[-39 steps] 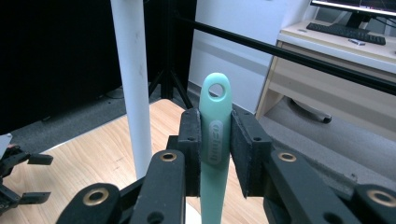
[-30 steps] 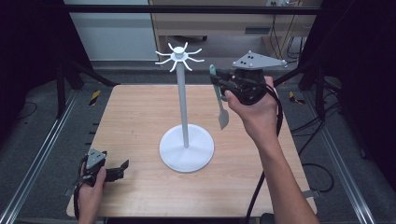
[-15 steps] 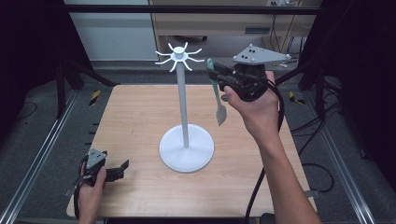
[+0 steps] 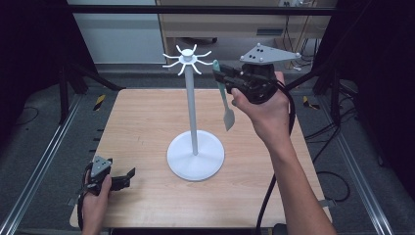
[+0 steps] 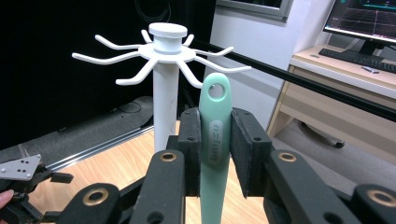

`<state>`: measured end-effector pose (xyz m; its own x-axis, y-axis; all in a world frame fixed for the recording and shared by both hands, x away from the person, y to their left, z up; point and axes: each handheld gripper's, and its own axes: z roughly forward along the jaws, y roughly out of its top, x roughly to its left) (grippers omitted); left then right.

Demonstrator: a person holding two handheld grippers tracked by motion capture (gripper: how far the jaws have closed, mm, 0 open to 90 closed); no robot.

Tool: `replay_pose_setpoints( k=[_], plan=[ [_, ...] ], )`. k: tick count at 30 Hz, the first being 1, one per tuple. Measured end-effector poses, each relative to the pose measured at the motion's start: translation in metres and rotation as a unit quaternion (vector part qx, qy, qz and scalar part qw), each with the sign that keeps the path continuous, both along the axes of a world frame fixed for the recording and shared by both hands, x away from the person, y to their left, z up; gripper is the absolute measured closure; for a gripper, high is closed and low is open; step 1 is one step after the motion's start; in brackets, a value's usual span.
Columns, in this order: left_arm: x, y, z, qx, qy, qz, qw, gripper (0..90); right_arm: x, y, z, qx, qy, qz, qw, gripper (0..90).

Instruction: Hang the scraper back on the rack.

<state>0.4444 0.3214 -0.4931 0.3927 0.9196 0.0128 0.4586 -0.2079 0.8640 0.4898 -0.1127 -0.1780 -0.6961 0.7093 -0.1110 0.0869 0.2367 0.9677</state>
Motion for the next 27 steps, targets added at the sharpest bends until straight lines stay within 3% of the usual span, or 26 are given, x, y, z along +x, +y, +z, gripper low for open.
replay_pose_setpoints(
  k=[27],
  plan=[
    [0.000,-0.002,0.000,0.000,0.000,-0.004,1.0000,2.4,0.008,0.012,-0.001,-0.011,0.012,0.017,0.9997,74.6]
  ],
)
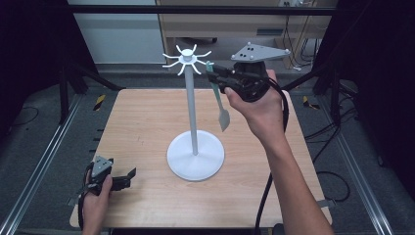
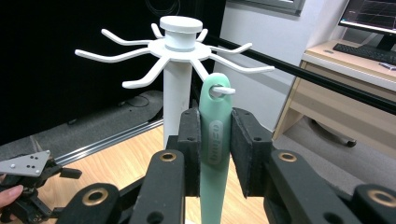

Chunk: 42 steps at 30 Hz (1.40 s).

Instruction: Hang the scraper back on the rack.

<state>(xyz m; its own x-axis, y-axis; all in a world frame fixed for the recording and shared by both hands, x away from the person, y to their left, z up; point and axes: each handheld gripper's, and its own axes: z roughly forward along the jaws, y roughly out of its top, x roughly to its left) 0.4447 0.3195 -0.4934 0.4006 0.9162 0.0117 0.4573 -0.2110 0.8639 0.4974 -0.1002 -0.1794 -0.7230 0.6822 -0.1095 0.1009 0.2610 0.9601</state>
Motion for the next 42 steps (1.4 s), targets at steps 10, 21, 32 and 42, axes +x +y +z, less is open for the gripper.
replay_pose_setpoints(
  k=[10,21,32,42],
  plan=[
    [0.000,-0.001,0.000,-0.001,0.000,0.000,1.0000,2.4,-0.002,-0.001,0.000,-0.004,-0.001,-0.004,1.0000,74.3],
    [0.000,0.000,0.000,0.001,0.001,-0.001,1.0000,2.4,-0.005,-0.002,0.000,-0.006,0.001,-0.004,1.0000,73.5],
    [0.001,0.000,0.000,0.001,0.001,-0.001,1.0000,2.4,-0.008,-0.014,-0.001,-0.005,0.000,-0.014,0.9999,71.8],
    [0.000,0.000,0.000,0.001,0.002,-0.001,1.0000,2.3,-0.009,-0.033,-0.021,-0.025,0.014,-0.049,0.9984,72.7]
  ],
)
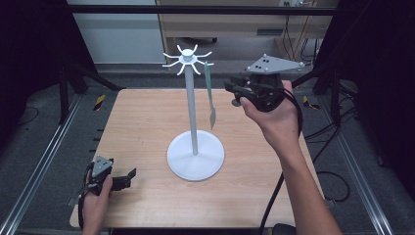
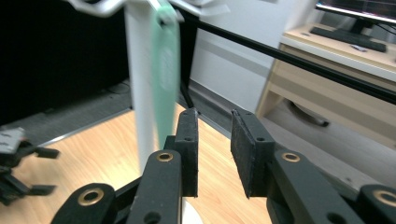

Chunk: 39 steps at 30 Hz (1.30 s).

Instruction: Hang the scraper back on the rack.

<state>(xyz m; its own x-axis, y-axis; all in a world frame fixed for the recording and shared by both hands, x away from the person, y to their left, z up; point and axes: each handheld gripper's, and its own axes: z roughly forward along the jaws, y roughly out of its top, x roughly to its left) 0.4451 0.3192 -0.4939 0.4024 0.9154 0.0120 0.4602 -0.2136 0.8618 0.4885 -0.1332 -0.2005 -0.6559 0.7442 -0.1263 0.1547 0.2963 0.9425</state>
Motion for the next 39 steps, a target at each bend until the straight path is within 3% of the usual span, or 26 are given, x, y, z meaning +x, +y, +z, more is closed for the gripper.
replay_pose_setpoints(
  k=[7,18,25,31,35,38,39],
  plan=[
    [0.000,0.000,0.000,0.003,0.001,-0.001,1.0000,2.3,0.003,-0.014,-0.020,-0.004,0.016,-0.022,0.9996,69.1],
    [0.000,0.000,0.000,0.003,0.002,-0.001,1.0000,2.3,0.005,-0.032,-0.055,-0.011,0.025,-0.084,0.9961,36.9],
    [0.000,0.000,-0.001,0.002,0.003,0.000,1.0000,2.3,0.004,-0.046,-0.089,-0.013,0.034,-0.125,0.9915,22.5],
    [0.000,0.000,-0.001,0.001,0.004,-0.001,1.0000,2.3,0.003,-0.056,-0.116,-0.010,0.050,-0.144,0.9882,13.2],
    [0.000,0.000,-0.002,0.001,0.004,0.000,1.0000,2.3,0.001,-0.061,-0.143,-0.003,0.071,-0.150,0.9860,9.0],
    [0.001,0.000,-0.001,0.005,0.005,-0.002,1.0000,2.3,-0.003,-0.064,-0.170,-0.013,0.082,-0.151,0.9851,7.0],
    [0.001,0.000,-0.002,0.005,0.004,-0.001,1.0000,2.3,-0.004,-0.064,-0.179,-0.017,0.090,-0.158,0.9832,7.3]
  ],
)
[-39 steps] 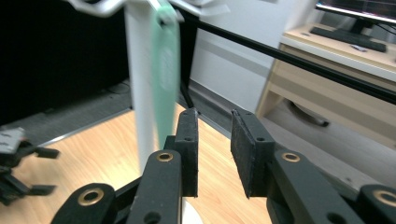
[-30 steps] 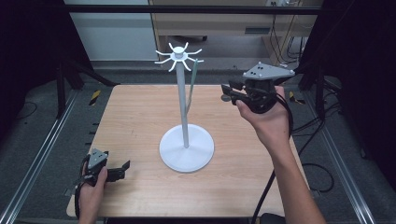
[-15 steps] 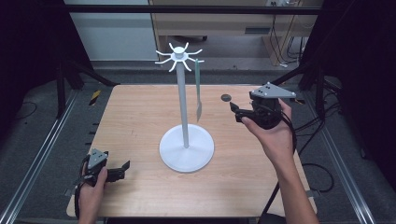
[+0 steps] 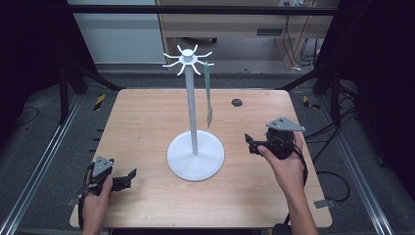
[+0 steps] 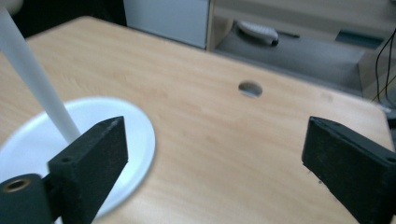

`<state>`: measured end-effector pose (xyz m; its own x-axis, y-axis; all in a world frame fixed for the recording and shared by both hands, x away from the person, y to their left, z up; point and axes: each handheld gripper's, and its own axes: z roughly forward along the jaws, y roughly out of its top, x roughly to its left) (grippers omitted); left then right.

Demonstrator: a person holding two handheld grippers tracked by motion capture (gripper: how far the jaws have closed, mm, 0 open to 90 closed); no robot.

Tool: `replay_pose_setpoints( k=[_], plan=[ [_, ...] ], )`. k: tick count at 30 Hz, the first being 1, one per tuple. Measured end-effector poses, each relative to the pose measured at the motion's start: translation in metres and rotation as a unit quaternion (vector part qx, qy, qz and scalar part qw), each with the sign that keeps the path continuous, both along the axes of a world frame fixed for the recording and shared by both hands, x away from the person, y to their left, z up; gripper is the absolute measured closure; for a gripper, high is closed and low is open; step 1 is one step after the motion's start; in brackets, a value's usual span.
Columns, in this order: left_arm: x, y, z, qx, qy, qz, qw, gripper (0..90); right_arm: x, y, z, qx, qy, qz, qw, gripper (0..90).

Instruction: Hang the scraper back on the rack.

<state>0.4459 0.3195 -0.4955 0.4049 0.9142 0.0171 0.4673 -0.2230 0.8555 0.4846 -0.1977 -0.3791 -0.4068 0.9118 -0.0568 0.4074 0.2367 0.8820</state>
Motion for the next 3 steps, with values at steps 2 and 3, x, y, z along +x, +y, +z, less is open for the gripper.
replay_pose_setpoints(
  k=[2,3],
  plan=[
    [0.000,0.000,0.000,0.001,0.002,-0.002,1.0000,2.3,-0.002,-0.002,-0.016,-0.001,0.010,-0.006,0.9999,7.4],
    [0.000,0.000,0.000,0.001,0.001,-0.001,1.0000,2.3,-0.002,-0.003,-0.023,0.002,0.013,-0.006,0.9999,7.1]
  ],
)
